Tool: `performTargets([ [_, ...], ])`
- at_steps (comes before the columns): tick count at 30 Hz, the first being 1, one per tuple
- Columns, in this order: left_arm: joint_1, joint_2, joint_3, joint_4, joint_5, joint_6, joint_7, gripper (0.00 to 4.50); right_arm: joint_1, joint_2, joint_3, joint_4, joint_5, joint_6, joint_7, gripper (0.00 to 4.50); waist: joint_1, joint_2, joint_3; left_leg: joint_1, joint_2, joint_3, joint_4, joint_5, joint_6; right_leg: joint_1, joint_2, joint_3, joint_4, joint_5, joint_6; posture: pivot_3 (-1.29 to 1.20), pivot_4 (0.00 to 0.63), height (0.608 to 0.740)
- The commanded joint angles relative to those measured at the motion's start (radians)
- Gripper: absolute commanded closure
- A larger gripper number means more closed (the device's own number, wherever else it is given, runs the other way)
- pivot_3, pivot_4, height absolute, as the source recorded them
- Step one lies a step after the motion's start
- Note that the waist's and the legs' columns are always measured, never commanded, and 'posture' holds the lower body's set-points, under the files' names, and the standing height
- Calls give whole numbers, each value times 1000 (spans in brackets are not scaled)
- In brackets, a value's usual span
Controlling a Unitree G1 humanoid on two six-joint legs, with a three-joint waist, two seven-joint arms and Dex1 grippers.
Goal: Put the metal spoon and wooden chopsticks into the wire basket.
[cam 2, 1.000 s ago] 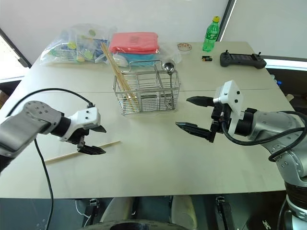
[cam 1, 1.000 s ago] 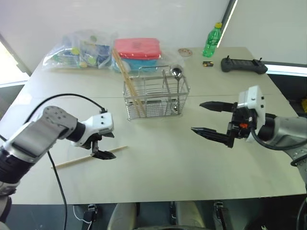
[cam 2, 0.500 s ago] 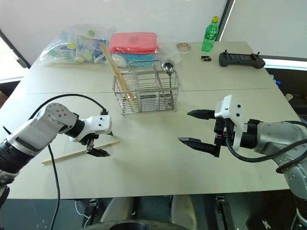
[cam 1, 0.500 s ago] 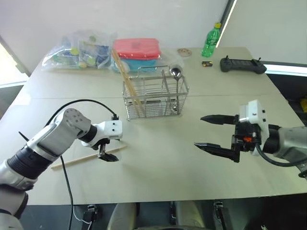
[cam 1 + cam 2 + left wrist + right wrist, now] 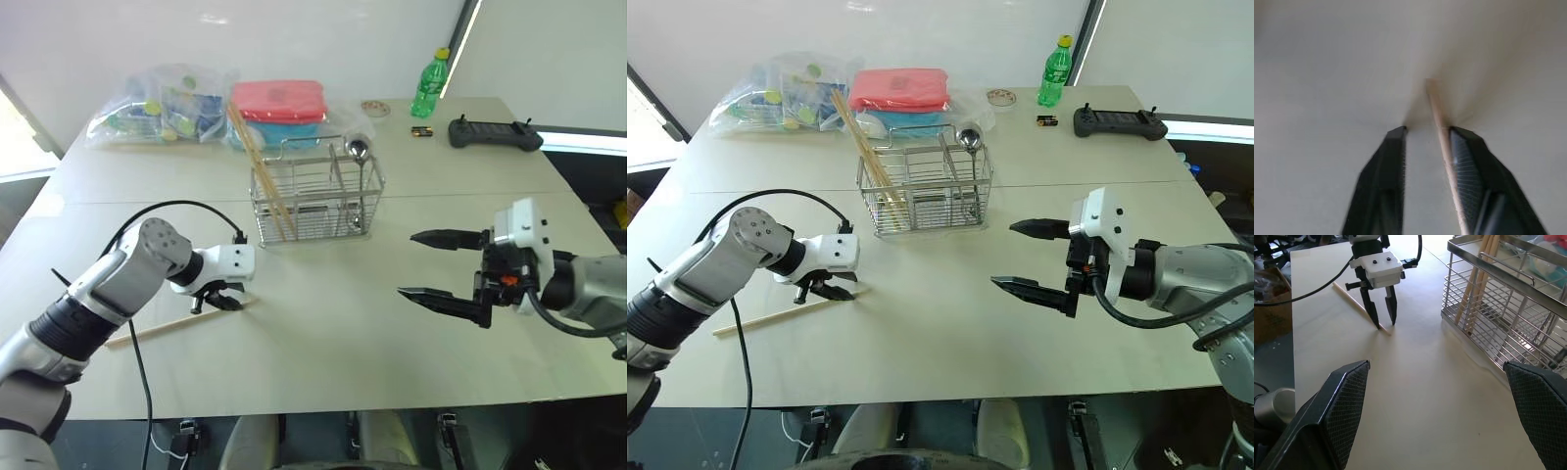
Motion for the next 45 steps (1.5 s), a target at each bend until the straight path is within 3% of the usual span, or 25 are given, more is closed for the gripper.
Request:
performTargets([
  [1, 22, -9, -22, 11, 12, 18, -23, 4478, -17, 0, -34, -4, 20, -9, -6, 0, 1, 0, 0, 0, 0, 0, 0, 0, 0, 0, 0, 0, 0, 0, 0, 0, 150, 692],
  [9, 37, 0, 1, 0, 11, 42, -12, 4478, -24, 1, -24, 8, 16, -16, -8, 0, -1, 0, 0, 0, 0, 0, 0, 0, 0, 0, 0, 0, 0, 0, 0, 0, 150, 692],
  [13, 52, 6, 81, -13, -16, 80, 25, 4478, -30, 0, -19, 12, 14, -18, -6, 0, -3, 0, 0, 0, 0, 0, 0, 0, 0, 0, 0, 0, 0, 0, 0, 0, 150, 692],
  [18, 31, -25, 320, 34, -117, 163, 145, 4478, -24, -6, -25, 14, 12, -20, 6, 0, 0, -1, 1, -1, 1, -1, 0, 0, 0, -1, 1, 0, 1, 0, 0, 0, 150, 692],
  [20, -29, -74, 465, 83, -203, 276, 202, 4478, -24, -9, -26, 22, 8, -21, 15, 0, 3, -2, 1, -1, 1, -1, 1, 0, 0, -1, 1, -1, 1, 0, 0, 0, 150, 692],
  [27, -290, -222, 932, 237, -428, 218, 473, 4478, -77, -8, 11, 65, -13, -30, 40, 0, -2, -6, 3, -1, -1, -2, 1, 0, 0, -1, 0, -2, 0, 3, 5, 0, 150, 692],
  [31, -442, -262, 1081, 333, -533, 198, 614, 4478, -109, -12, 26, 85, -15, -25, 53, 0, -5, -6, 3, 0, -1, -1, 0, 0, 0, -1, 0, -2, 1, 5, 3, 0, 150, 692],
  [37, -569, -382, 1077, 352, -605, 97, 735, 4478, -157, -20, 41, 110, -15, -11, 70, 0, 4, -7, 3, 0, -2, -2, 2, 1, -2, 2, 0, -2, 1, 6, 5, 0, 150, 692],
  [45, -502, -547, 939, 233, -650, 60, 769, 4478, -160, -25, 22, 93, 0, 15, 62, 0, -1, -7, 2, 0, -4, -1, 1, 1, -3, 3, -2, -1, -1, 7, 6, 0, 150, 692],
])
